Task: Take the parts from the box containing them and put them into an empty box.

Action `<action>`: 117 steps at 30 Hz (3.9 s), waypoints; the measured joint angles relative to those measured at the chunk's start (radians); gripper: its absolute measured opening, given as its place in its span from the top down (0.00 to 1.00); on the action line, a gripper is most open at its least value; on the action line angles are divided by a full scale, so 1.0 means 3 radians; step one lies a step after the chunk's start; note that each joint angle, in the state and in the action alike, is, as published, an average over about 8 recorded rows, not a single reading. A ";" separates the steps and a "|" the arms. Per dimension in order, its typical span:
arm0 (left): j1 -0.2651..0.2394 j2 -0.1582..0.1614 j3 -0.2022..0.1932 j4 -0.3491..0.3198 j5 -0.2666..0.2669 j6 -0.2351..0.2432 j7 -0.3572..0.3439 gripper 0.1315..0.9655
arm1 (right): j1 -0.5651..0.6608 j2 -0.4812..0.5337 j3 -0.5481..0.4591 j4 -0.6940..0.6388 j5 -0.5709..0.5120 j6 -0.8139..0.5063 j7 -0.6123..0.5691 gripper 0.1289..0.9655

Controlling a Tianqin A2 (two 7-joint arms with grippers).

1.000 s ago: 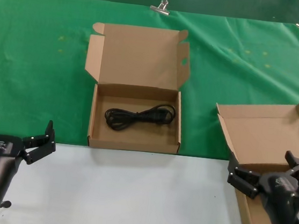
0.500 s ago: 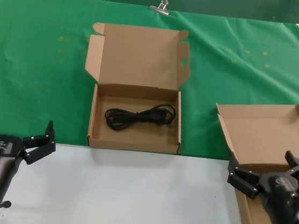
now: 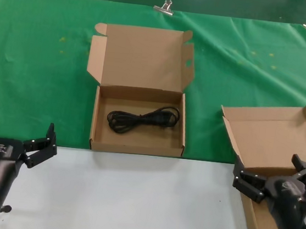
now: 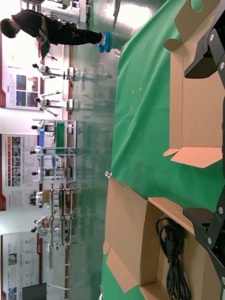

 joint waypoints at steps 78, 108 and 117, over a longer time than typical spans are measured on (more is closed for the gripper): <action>0.0000 0.0000 0.0000 0.0000 0.0000 0.0000 0.0002 0.00 | 0.0000 0.0000 0.0000 0.0000 0.0000 0.0000 0.0000 0.00; 0.0000 0.0000 0.0000 0.0000 0.0000 0.0000 0.0002 0.00 | 0.0000 0.0000 0.0000 0.0000 0.0000 0.0000 0.0000 0.00; 0.0000 0.0000 0.0000 0.0000 0.0000 0.0000 0.0002 0.00 | 0.0000 0.0000 0.0000 0.0000 0.0000 0.0000 0.0000 0.00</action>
